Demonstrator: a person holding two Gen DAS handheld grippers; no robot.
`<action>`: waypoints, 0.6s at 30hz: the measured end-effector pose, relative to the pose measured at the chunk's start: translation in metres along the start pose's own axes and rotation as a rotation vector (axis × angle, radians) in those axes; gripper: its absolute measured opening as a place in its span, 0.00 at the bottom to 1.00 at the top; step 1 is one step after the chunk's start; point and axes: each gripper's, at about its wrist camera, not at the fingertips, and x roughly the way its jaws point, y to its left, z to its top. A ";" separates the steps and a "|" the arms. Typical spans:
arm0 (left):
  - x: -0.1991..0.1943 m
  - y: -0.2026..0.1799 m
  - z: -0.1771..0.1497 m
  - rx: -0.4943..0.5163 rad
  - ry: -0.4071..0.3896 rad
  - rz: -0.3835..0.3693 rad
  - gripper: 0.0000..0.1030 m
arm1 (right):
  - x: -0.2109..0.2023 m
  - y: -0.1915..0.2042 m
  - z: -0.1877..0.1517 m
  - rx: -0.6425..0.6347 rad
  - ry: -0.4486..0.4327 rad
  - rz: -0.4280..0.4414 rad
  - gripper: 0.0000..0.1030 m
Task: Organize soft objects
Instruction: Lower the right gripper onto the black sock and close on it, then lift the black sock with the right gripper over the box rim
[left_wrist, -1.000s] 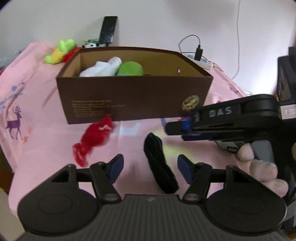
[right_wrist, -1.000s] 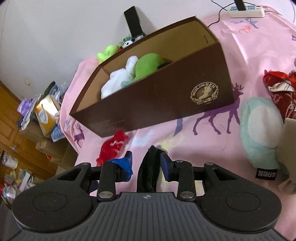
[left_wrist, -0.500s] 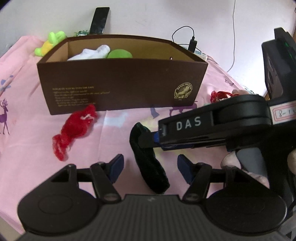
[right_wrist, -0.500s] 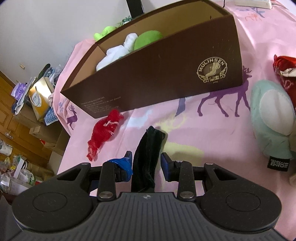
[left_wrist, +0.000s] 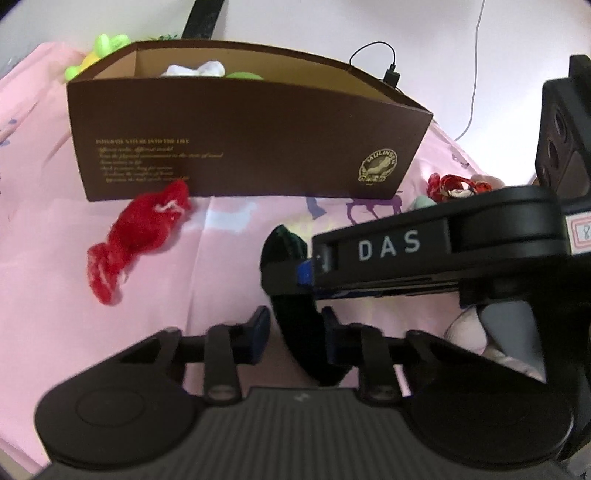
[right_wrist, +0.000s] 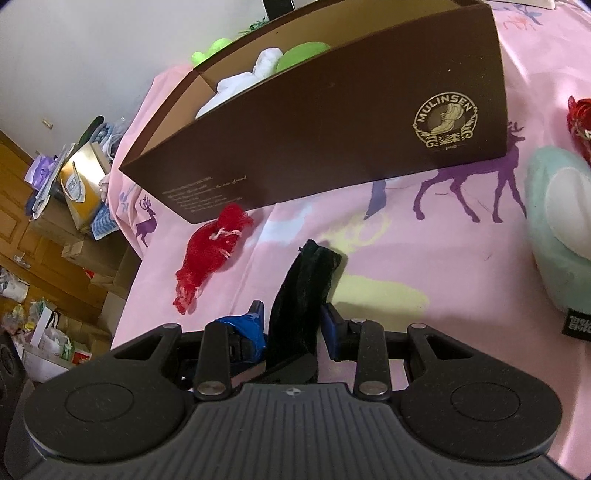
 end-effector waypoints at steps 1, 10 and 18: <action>0.000 0.000 0.000 0.001 -0.001 -0.001 0.14 | 0.000 0.000 0.000 0.000 0.002 0.007 0.16; -0.005 -0.006 -0.001 0.024 -0.032 0.009 0.06 | -0.002 0.009 -0.008 -0.069 -0.025 0.007 0.04; -0.027 -0.014 -0.004 0.069 -0.081 0.028 0.05 | -0.019 0.012 -0.013 -0.071 -0.072 0.057 0.00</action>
